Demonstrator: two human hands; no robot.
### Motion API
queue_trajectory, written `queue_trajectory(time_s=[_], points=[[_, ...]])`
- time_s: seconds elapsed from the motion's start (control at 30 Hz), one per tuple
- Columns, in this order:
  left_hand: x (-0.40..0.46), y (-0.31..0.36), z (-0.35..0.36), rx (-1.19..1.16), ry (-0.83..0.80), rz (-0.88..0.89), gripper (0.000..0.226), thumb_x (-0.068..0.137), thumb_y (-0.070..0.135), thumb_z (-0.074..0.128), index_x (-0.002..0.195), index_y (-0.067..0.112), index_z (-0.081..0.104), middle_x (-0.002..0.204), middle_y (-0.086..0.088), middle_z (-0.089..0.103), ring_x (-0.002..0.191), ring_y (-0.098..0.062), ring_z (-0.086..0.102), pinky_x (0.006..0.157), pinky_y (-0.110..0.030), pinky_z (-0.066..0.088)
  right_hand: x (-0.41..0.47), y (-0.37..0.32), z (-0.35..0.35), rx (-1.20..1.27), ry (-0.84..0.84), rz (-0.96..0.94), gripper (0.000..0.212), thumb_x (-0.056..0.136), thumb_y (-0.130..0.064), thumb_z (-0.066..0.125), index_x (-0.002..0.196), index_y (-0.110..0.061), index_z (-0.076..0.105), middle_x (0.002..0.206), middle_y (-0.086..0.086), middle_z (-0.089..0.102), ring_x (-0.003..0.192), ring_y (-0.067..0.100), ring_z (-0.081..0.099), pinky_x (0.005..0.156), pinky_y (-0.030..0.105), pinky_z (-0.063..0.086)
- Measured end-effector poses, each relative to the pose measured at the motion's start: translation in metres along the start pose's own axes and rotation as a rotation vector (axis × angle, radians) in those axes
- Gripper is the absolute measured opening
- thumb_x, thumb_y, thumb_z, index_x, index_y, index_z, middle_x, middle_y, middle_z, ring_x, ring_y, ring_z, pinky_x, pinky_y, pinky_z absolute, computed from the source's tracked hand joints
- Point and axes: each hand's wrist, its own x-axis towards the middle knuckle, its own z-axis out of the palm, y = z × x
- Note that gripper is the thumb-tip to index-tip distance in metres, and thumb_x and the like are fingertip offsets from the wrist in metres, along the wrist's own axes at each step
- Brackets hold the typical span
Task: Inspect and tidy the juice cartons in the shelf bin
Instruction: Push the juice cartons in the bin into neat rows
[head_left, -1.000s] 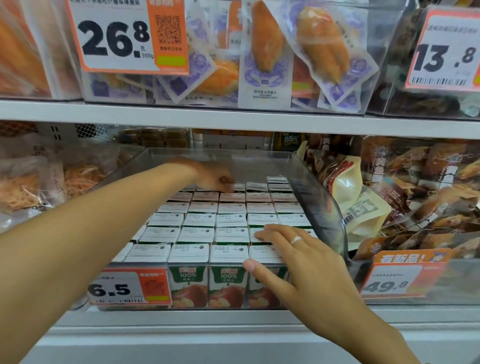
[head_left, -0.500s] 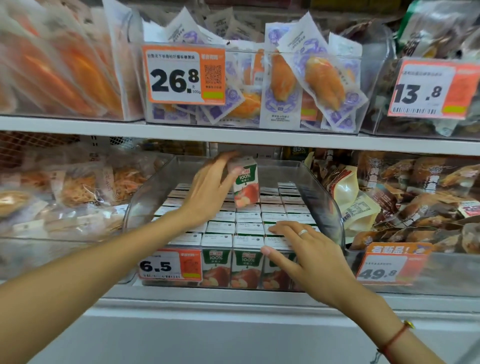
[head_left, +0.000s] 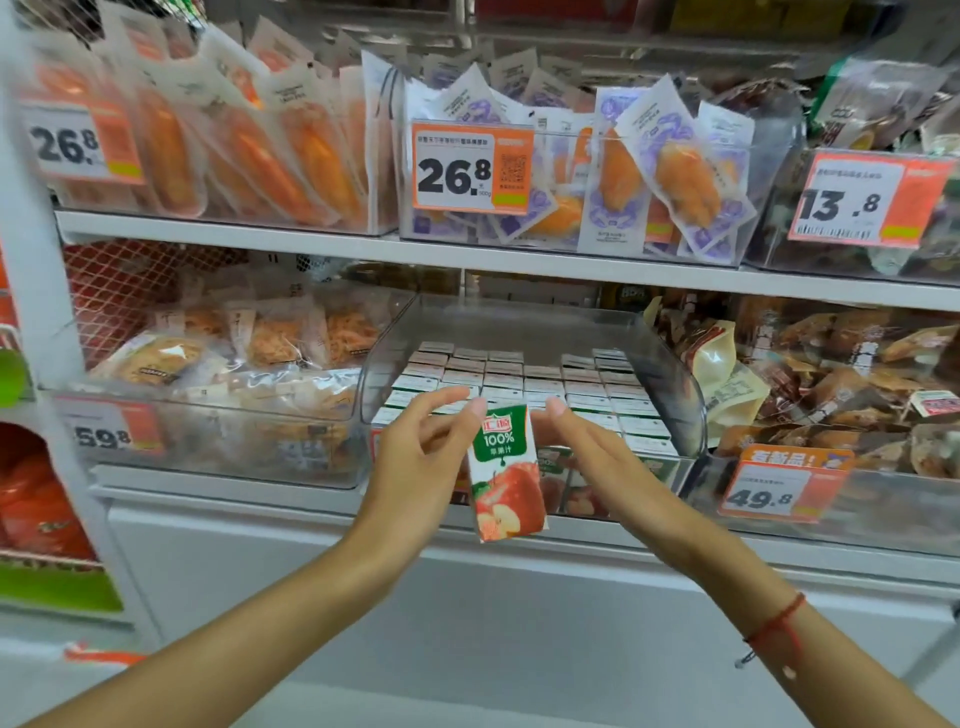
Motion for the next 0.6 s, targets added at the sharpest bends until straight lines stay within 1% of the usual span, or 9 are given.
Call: queue_trajectory(time_s=[0.07,0.13,0.17,0.23,0.33,0.4,0.47,0.5,0.6], points=[[-0.007,-0.005,-0.002,0.017,-0.012,-0.014,0.026,0.090,0.036,0.060,0.115,0.028,0.061,0.103,-0.001,0.073,0.090,-0.007,0.071,0.069,-0.018,0.056,-0.005,-0.006,0.010,0.028,0.004,-0.029,0.046,0.079,-0.069,0.042,0.111,-0.042,0.061,0.105,-0.027,0.065,0.099,-0.012,0.059,0.070,0.006,0.047],[-0.011,-0.009,-0.003,0.026,-0.024,-0.020,0.033,0.083,0.042,0.062,0.114,0.029,0.061,0.107,-0.002,0.072,0.100,-0.013,0.069,0.084,-0.029,0.058,-0.008,-0.006,0.017,0.082,-0.029,-0.025,0.042,0.076,-0.062,0.052,0.112,-0.041,0.061,0.107,-0.019,0.067,0.096,-0.012,0.062,0.066,0.008,0.050],[-0.013,-0.011,-0.004,0.021,-0.029,-0.019,0.036,0.079,0.046,0.061,0.112,0.031,0.061,0.107,-0.002,0.072,0.102,-0.014,0.068,0.088,-0.032,0.057,-0.009,-0.005,0.020,0.099,-0.043,-0.020,0.042,0.076,-0.059,0.055,0.113,-0.041,0.060,0.109,-0.014,0.067,0.096,-0.011,0.063,0.067,0.009,0.051],[-0.016,-0.013,-0.007,0.014,-0.034,-0.019,0.038,0.073,0.049,0.060,0.108,0.033,0.061,0.105,0.000,0.072,0.101,-0.013,0.069,0.088,-0.031,0.057,-0.011,-0.002,0.025,0.115,-0.040,-0.022,0.041,0.076,-0.055,0.060,0.114,-0.039,0.061,0.112,-0.008,0.067,0.097,-0.006,0.065,0.069,0.013,0.053],[-0.018,-0.014,-0.012,0.024,-0.045,-0.019,0.037,0.074,0.051,0.058,0.108,0.036,0.060,0.106,0.006,0.071,0.103,-0.009,0.067,0.087,-0.026,0.056,-0.011,0.003,0.030,0.165,0.022,-0.055,0.039,0.073,-0.053,0.065,0.109,-0.037,0.065,0.103,-0.010,0.071,0.095,0.000,0.068,0.070,0.016,0.055],[-0.019,-0.014,-0.013,0.044,-0.059,-0.024,0.039,0.074,0.054,0.056,0.109,0.039,0.058,0.108,0.014,0.068,0.105,-0.001,0.064,0.086,-0.019,0.055,-0.010,0.003,0.032,0.231,0.078,-0.065,0.040,0.071,-0.051,0.067,0.106,-0.031,0.067,0.095,-0.009,0.073,0.088,0.002,0.070,0.065,0.015,0.054],[-0.019,-0.015,-0.014,0.055,-0.092,-0.046,0.037,0.073,0.054,0.059,0.107,0.041,0.056,0.107,0.019,0.065,0.099,0.009,0.063,0.079,-0.011,0.053,-0.008,0.002,0.035,0.291,0.147,-0.038,0.043,0.069,-0.052,0.067,0.103,-0.026,0.068,0.088,-0.006,0.074,0.079,0.002,0.071,0.060,0.015,0.053],[-0.018,-0.016,-0.014,0.052,-0.117,-0.072,0.032,0.076,0.050,0.061,0.106,0.041,0.056,0.107,0.018,0.065,0.097,0.009,0.064,0.076,-0.010,0.053,-0.007,0.002,0.035,0.313,0.177,-0.010,0.044,0.069,-0.052,0.066,0.103,-0.024,0.068,0.086,-0.006,0.075,0.076,0.004,0.071,0.058,0.015,0.052],[-0.017,-0.021,-0.015,0.028,-0.195,-0.170,0.016,0.089,0.031,0.065,0.103,0.038,0.063,0.104,0.009,0.073,0.095,-0.004,0.070,0.071,-0.016,0.055,-0.005,0.004,0.034,0.298,0.172,0.071,0.038,0.080,-0.047,0.065,0.107,-0.020,0.066,0.086,-0.007,0.076,0.076,0.006,0.072,0.058,0.015,0.052]])
